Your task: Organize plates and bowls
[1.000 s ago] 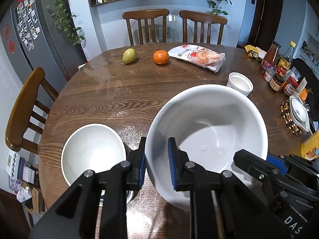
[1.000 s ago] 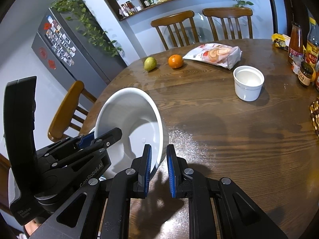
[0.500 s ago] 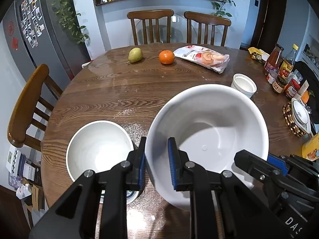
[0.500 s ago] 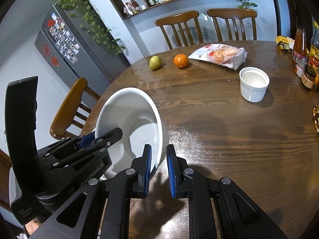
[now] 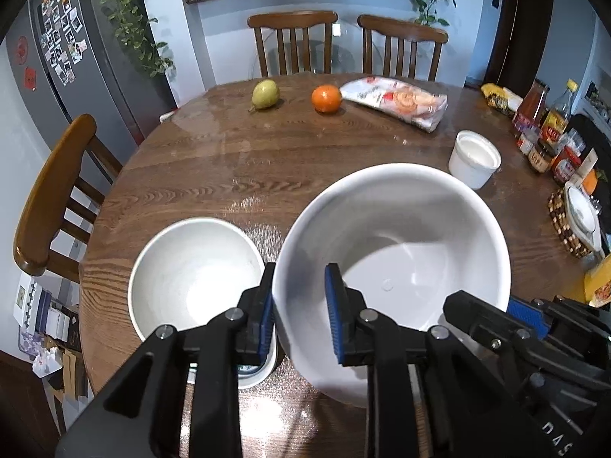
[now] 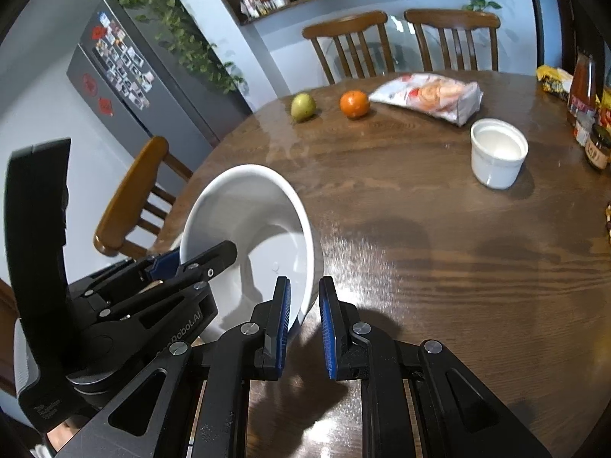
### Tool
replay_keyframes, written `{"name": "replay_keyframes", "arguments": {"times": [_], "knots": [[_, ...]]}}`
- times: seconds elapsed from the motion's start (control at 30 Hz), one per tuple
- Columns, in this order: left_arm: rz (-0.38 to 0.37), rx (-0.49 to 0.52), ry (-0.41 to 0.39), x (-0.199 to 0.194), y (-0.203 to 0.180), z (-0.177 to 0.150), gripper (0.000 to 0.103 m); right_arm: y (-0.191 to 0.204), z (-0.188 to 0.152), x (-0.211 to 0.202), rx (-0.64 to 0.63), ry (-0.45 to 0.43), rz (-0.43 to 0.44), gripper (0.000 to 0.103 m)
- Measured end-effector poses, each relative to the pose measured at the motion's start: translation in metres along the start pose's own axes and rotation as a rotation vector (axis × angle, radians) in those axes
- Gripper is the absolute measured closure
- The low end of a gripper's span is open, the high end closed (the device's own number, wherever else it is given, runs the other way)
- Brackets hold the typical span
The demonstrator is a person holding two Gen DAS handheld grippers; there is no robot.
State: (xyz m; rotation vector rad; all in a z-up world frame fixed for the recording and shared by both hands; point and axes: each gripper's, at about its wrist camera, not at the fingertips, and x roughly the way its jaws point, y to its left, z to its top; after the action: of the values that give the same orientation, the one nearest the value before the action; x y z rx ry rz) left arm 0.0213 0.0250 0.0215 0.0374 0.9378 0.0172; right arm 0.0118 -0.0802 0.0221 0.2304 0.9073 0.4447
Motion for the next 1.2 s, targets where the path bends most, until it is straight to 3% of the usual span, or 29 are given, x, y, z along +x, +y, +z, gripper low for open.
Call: {"name": "replay_keyframes", "arguments": {"times": [1.2], "knots": [[-0.050, 0.056, 0.165, 0.049, -0.018, -0.031, 0.082, -0.029, -0.020, 0.027, 0.073, 0.127, -0.060, 0.086]]}}
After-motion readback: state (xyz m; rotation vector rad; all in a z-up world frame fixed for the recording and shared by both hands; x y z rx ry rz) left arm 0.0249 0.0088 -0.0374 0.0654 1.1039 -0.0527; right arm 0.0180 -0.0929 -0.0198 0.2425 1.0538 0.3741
